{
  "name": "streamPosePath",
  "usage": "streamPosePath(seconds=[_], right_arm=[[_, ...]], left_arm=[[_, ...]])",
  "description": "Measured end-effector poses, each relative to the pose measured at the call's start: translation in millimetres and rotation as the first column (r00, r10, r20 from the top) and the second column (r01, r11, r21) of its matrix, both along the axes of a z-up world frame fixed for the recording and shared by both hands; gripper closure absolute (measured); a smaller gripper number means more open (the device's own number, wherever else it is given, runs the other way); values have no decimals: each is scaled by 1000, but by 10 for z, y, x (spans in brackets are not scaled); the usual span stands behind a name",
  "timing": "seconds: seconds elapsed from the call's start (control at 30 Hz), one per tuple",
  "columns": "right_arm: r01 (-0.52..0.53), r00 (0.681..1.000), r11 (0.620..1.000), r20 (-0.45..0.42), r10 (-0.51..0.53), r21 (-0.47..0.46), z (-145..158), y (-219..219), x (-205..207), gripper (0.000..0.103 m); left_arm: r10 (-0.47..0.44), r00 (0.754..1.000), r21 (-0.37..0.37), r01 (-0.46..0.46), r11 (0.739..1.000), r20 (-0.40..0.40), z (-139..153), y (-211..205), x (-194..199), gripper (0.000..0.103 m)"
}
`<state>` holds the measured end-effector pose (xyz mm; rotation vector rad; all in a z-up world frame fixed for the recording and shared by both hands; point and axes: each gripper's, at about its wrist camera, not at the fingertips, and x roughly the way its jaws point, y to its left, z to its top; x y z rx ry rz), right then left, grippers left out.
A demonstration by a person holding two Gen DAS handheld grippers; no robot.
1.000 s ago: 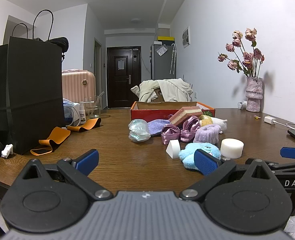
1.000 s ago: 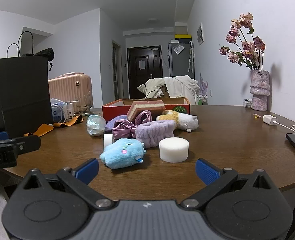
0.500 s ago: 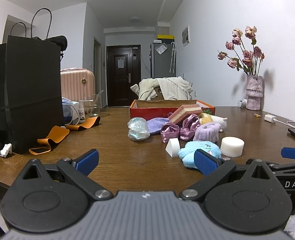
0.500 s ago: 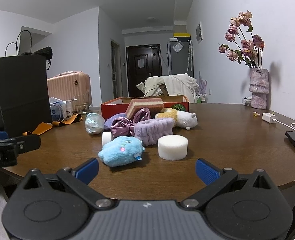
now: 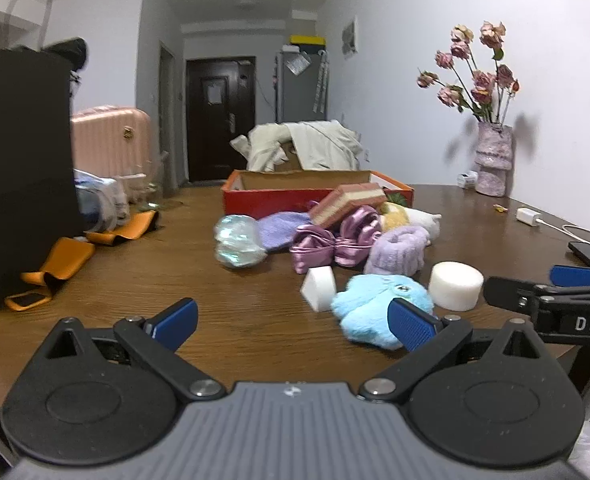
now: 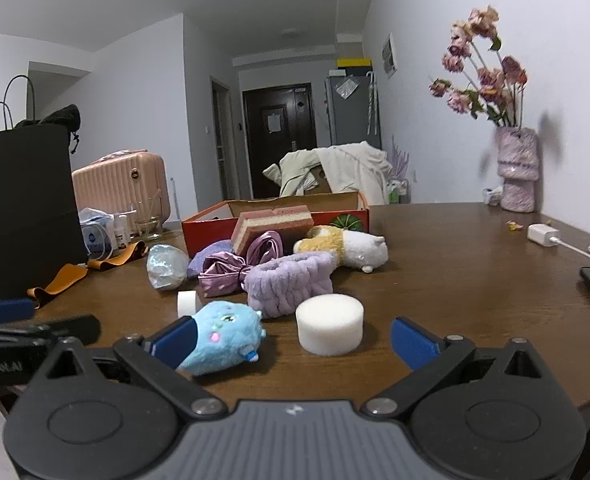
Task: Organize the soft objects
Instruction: 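Close the left gripper on the light-blue plush while the right gripper pinches it too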
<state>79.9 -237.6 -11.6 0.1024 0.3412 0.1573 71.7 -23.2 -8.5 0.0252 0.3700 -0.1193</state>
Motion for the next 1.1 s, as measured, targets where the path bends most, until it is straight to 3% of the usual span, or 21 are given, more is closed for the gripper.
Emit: streamPosePath(seconds=[0.13, 0.27, 0.37, 0.53, 0.67, 0.73, 0.93, 1.1], right_arm=[[-56, 997, 998, -51, 58, 40, -1, -21, 251, 22], [-124, 984, 986, -116, 137, 110, -60, -5, 541, 40], [-156, 972, 976, -154, 179, 151, -124, 30, 751, 44], [-200, 947, 957, -211, 244, 208, -242, 86, 1009, 51], [-230, 930, 937, -225, 291, 263, -276, 90, 1085, 64], [-239, 925, 933, -229, 303, 270, -265, 98, 1084, 66], [-240, 931, 932, -207, 300, 272, -157, 85, 905, 78], [-238, 943, 937, -168, 286, 256, -31, 79, 764, 86]], left_arm=[[-82, 996, -29, 81, 996, -47, -30, -98, 239, 8], [-124, 985, -70, 117, 991, -118, -116, -137, 522, 31], [-152, 969, -135, 127, 983, -195, -199, -75, 720, 43], [-257, 932, -306, 174, 936, -255, -314, 77, 911, 56], [-307, 913, -380, 193, 905, -267, -333, 144, 983, 69], [-330, 905, -409, 204, 889, -267, -327, 152, 985, 73], [-357, 906, -416, 243, 877, -225, -211, 71, 838, 81], [-355, 920, -381, 272, 884, -166, -66, 3, 730, 78]])
